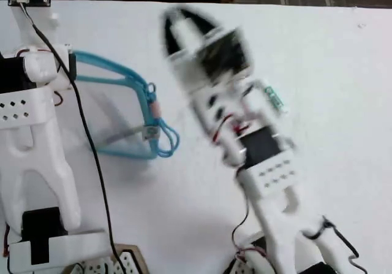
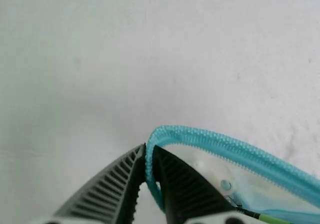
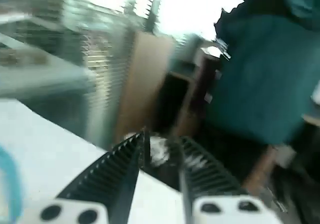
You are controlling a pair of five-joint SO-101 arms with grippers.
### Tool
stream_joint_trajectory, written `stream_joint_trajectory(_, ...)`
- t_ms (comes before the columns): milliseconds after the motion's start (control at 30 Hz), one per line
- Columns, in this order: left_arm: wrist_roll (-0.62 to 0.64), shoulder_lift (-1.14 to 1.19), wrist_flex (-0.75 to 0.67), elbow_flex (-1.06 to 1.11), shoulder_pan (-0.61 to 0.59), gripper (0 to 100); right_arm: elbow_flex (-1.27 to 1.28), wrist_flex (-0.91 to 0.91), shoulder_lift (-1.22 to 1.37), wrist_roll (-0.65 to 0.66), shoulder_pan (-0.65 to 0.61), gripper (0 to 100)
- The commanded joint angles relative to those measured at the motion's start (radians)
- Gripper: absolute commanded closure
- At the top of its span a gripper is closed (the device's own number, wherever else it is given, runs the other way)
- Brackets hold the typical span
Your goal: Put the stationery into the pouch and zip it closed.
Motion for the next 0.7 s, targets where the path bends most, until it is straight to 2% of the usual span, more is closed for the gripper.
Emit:
stream_joint_trajectory(0, 0.006, 0.116, 0.031, 0.015, 0.004, 98, -0.169, 0.352, 0.111, 0.129, 0.189, 78.9)
stream_joint_trajectory(100, 0.006, 0.116, 0.032, 0.017, 0.004, 98, -0.249, 0.532, 0.292, 0.253, 0.311, 74.1)
stream_joint_trajectory(300, 0.005, 0.116, 0.034, 0.017, 0.004, 98, -0.428, 0.725, 0.628, 0.33, 0.414, 73.1)
stream_joint_trajectory(667, 0.005, 0.116, 0.035, 0.017, 0.002, 98, -0.836, 0.777, 1.21, 0.336, 0.46, 73.1)
